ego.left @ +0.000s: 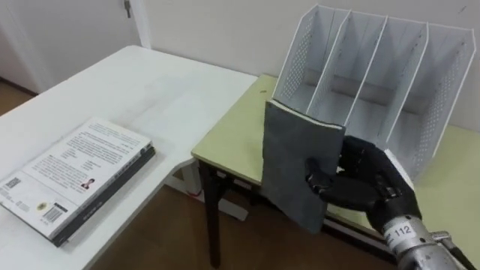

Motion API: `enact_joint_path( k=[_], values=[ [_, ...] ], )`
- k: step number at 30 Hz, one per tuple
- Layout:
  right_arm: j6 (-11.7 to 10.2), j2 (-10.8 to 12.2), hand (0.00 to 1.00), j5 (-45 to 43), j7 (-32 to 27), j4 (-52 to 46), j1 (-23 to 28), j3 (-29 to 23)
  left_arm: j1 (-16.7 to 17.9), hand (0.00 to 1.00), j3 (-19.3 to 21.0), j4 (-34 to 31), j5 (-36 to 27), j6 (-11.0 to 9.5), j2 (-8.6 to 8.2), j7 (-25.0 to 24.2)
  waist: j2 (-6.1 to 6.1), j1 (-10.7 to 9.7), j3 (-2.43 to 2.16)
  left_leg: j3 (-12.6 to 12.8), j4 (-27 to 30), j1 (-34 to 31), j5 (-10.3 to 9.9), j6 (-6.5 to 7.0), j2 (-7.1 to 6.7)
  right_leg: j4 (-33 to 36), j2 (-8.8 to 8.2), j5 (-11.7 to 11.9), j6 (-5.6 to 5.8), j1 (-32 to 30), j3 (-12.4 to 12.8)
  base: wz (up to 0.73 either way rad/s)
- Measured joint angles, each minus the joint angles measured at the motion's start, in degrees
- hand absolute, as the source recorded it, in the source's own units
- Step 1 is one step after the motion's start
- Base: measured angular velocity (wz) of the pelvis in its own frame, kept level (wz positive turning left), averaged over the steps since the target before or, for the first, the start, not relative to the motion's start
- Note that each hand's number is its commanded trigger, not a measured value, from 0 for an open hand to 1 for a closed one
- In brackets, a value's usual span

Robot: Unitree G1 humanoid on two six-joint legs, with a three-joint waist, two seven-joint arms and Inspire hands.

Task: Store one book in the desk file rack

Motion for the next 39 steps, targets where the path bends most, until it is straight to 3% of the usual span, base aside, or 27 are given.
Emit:
enact_joint_path(
  k=[1,4,10,13,19,30,39],
  values=[
    [0.0,0.0,1.0,-2.3,-1.1,-1.4,-0.1,0.0,0.1,0.0,0.1,1.5,0.0,0.0,-0.2,0.8,0.26,0.0,-0.25,0.5,-0.6,0.0,0.0,0.0,0.0,0.1,0.16,0.0,0.0,-0.5,0.6,-0.16],
    [-0.6,0.3,1.0,-6.0,-5.9,-2.6,-1.2,-0.1,-0.1,0.0,0.1,4.3,0.0,-0.2,-0.83,2.2,0.38,-0.3,-0.38,1.1,-0.5,0.5,0.1,-0.04,0.03,0.2,0.32,0.0,0.0,-0.7,1.4,-0.14],
    [-0.6,0.6,1.0,-9.1,-15.3,-3.2,-1.9,-0.9,0.1,0.0,0.8,10.2,-2.0,-2.1,-1.54,5.1,-0.82,-0.4,0.23,1.5,-0.8,0.7,0.1,-0.13,-0.23,-0.2,0.61,0.0,-0.01,-0.8,2.0,-0.06],
    [-0.6,0.7,1.0,-9.1,-18.5,-3.3,-2.1,-2.5,0.7,0.0,0.9,10.6,-3.6,-2.4,-1.59,6.3,-1.45,-0.3,-0.07,1.5,-0.9,0.5,0.1,-0.14,-0.29,-0.9,0.6,0.0,-0.01,-0.8,2.1,0.0],
    [-0.6,0.5,1.0,-10.2,-21.8,-3.3,-4.9,-3.4,0.6,0.0,3.0,12.5,-3.4,-2.6,-1.59,6.3,-2.59,-0.3,-0.65,1.5,-1.0,0.9,0.1,-0.15,-0.25,-1.0,0.67,0.0,0.0,-0.6,2.0,0.0],
    [-0.6,0.4,1.0,-10.1,-26.4,-3.3,-10.3,-8.9,0.4,0.0,4.5,14.5,-5.2,-3.0,-1.65,5.7,-3.35,-0.3,0.0,1.4,-1.1,1.6,0.1,-0.16,-0.2,-1.1,0.7,0.2,0.01,0.5,1.7,0.0],
    [-0.6,0.3,1.0,-10.1,-28.6,-3.3,-10.4,-9.3,0.4,0.0,4.8,15.4,-5.7,-2.9,-1.91,5.7,-2.62,-0.3,-0.34,1.5,-1.5,1.5,0.1,-0.16,-0.2,-1.1,0.73,0.4,0.04,0.4,1.7,0.0]
  ],
)
